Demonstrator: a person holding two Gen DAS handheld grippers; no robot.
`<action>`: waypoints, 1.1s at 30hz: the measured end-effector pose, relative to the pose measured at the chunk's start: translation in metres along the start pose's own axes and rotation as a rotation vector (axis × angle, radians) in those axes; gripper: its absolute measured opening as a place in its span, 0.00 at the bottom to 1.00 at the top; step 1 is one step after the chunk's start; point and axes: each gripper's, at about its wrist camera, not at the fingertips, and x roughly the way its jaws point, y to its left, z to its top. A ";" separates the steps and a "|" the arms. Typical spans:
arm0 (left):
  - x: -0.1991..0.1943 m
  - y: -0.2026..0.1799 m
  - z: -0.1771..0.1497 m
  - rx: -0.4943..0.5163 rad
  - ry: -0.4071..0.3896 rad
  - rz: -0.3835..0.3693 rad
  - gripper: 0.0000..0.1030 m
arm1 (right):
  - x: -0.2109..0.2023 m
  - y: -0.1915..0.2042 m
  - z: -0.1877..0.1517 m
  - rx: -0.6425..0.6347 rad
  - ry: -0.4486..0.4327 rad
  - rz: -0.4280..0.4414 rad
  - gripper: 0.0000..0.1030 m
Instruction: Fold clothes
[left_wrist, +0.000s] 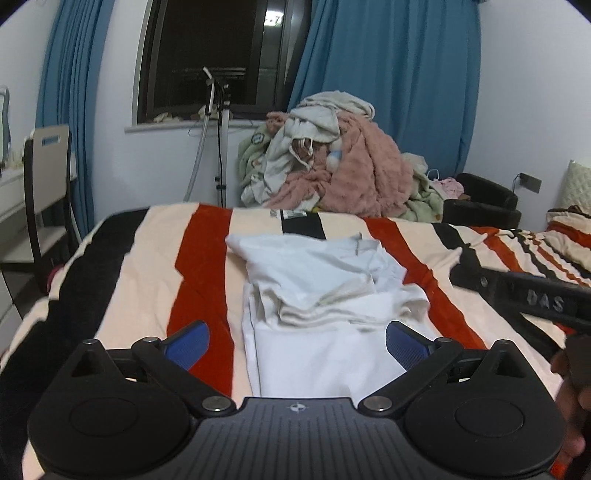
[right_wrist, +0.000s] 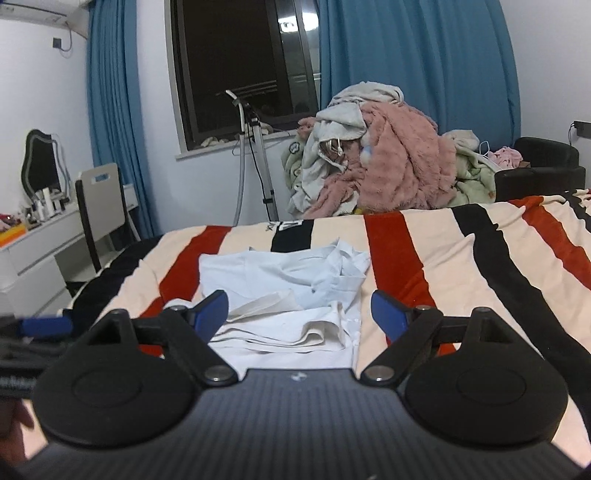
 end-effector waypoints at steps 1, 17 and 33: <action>-0.003 0.000 -0.003 -0.008 0.010 0.001 0.99 | -0.001 0.001 0.000 0.000 -0.004 -0.002 0.83; 0.001 0.013 -0.038 -0.199 0.198 -0.130 0.99 | 0.009 -0.003 -0.001 0.049 0.031 -0.031 0.89; 0.061 0.063 -0.077 -0.701 0.369 -0.197 0.81 | -0.010 -0.032 -0.030 0.409 0.171 -0.025 0.88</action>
